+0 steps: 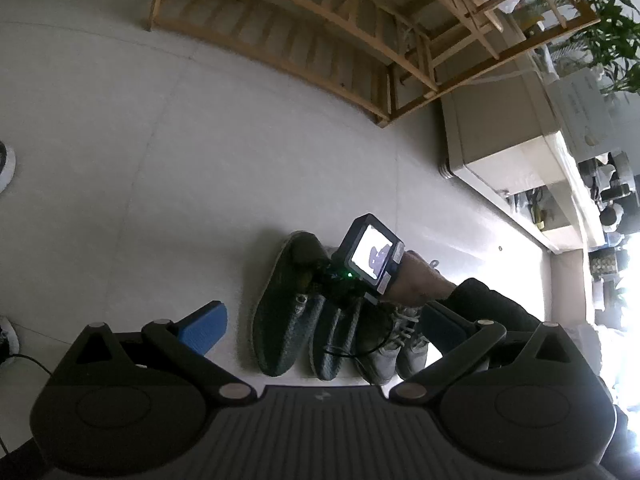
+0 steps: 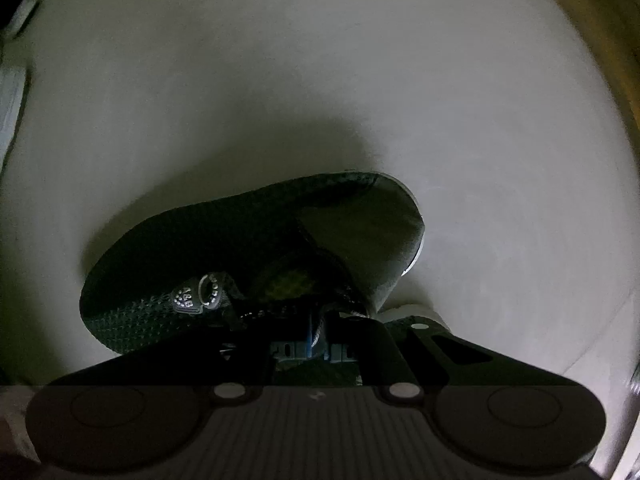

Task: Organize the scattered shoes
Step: 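Grasp the second slip-on heel with the right tool and align it with the first, then release the knit slip-on and move both tools toward the shoe pile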

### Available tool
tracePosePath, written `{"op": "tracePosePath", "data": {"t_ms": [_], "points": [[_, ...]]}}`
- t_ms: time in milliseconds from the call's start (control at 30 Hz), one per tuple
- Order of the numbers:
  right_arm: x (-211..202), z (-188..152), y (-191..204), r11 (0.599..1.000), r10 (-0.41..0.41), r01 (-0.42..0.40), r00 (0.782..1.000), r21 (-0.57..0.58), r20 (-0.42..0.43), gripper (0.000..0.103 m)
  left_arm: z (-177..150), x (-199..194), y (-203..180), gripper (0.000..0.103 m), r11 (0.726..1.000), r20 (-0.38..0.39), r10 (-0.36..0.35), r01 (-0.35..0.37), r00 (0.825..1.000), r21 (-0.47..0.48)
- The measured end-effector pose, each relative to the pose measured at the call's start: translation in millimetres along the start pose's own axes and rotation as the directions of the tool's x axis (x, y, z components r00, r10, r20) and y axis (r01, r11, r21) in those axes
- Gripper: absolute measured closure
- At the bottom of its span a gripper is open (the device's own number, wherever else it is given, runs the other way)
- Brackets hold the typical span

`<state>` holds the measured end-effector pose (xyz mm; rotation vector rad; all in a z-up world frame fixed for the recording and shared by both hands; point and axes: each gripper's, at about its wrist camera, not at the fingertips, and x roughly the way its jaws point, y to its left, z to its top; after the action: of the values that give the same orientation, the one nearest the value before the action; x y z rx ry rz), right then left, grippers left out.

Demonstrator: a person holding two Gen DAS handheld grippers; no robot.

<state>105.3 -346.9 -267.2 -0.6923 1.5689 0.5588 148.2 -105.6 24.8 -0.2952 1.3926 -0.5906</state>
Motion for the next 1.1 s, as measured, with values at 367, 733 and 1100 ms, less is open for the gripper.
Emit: {"op": "tracePosePath", "data": {"t_ms": [367, 733, 1100], "points": [[-0.5, 1.1, -7.2, 0.997, -0.011, 0.01, 1.0, -0.073, -0.013, 0.095, 1.7, 9.9, -7.9, 0.0, 1.0, -0.024, 0.004, -0.004, 1.0, 0.011], [-10.6, -7.2, -7.0, 0.998, -0.038, 0.04, 0.999, -0.053, 0.032, 0.018, 1.8, 15.3, -10.6, 0.0, 1.0, -0.037, -0.001, 0.001, 0.999, 0.022], [-38.8, -14.9, 0.7, 0.992, -0.086, 0.093, 0.993, -0.088, 0.077, 0.009, 1.7, 14.7, -11.0, 0.0, 1.0, -0.011, 0.01, -0.01, 1.0, 0.017]]}}
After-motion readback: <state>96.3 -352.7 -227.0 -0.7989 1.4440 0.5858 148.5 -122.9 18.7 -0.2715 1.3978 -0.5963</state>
